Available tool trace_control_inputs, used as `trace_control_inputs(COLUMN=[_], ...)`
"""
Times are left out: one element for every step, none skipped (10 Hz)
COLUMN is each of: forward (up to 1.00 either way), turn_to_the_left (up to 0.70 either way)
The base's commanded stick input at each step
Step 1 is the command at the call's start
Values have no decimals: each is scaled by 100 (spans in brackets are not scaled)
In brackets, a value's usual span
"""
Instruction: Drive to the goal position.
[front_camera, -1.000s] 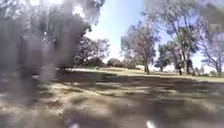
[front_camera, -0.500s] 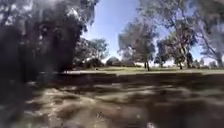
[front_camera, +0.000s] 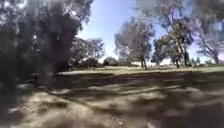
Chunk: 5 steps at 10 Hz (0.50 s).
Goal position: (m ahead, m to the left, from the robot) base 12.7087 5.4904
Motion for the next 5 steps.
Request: trace_control_inputs(forward=[100, 100, 100, 100, 100], turn_to_the_left=[-7, 0, 0, 0, 0])
